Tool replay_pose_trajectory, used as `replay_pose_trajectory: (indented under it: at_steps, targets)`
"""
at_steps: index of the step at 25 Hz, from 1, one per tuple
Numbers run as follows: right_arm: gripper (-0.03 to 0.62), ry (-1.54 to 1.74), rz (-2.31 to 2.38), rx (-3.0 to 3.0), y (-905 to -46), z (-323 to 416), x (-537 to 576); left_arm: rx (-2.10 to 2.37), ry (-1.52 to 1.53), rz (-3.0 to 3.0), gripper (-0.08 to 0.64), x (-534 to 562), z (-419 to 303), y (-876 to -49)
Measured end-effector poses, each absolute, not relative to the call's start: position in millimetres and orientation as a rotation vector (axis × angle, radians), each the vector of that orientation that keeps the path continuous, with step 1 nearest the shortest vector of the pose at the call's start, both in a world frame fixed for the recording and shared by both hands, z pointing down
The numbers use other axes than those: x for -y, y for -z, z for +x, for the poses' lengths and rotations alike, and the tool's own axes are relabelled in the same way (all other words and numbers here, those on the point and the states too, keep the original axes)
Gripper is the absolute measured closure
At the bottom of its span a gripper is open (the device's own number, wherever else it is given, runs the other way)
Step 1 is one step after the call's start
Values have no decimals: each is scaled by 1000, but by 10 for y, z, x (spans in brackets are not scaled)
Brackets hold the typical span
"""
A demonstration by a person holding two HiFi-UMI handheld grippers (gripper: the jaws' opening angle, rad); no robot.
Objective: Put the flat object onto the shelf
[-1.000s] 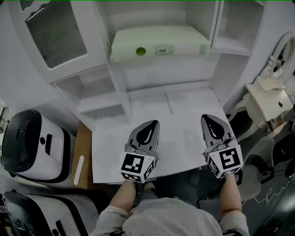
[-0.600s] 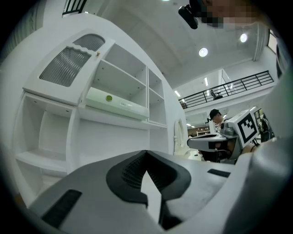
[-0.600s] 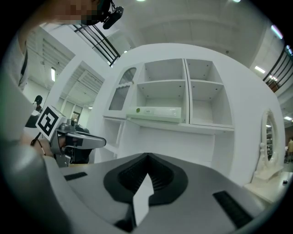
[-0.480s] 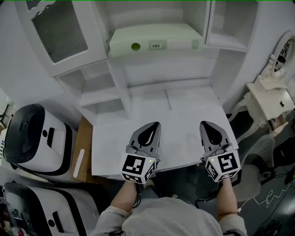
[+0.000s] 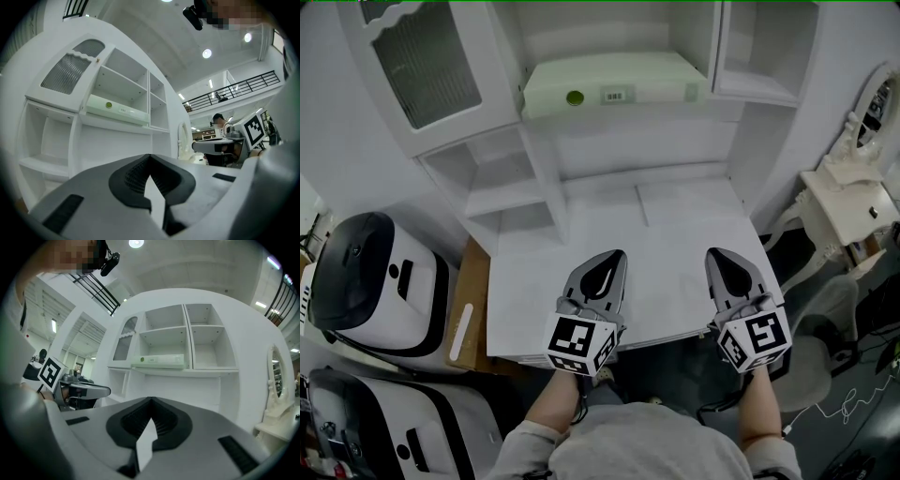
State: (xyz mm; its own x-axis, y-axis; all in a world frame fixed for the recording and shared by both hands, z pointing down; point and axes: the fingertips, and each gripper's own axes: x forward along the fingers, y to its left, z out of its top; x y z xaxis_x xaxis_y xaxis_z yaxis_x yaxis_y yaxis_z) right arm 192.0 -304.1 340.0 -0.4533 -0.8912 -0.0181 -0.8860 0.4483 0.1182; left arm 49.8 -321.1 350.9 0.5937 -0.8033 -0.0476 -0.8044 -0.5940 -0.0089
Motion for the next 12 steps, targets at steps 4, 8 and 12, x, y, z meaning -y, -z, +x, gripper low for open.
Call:
replay_pose_trajectory:
  at_steps: [4, 8, 12]
  targets:
    - [583, 159, 1628, 2635, -3397, 1918, 3057, -1400, -65, -2776, 548, 3230, 482, -3492]
    - [583, 154, 1626, 2637, -3404, 1884, 3075, -1397, -68, -2776, 548, 3248, 458, -3483]
    - [583, 147, 1624, 2641, -3410, 1838, 3119, -1397, -72, -2779, 548, 3290, 422, -3486]
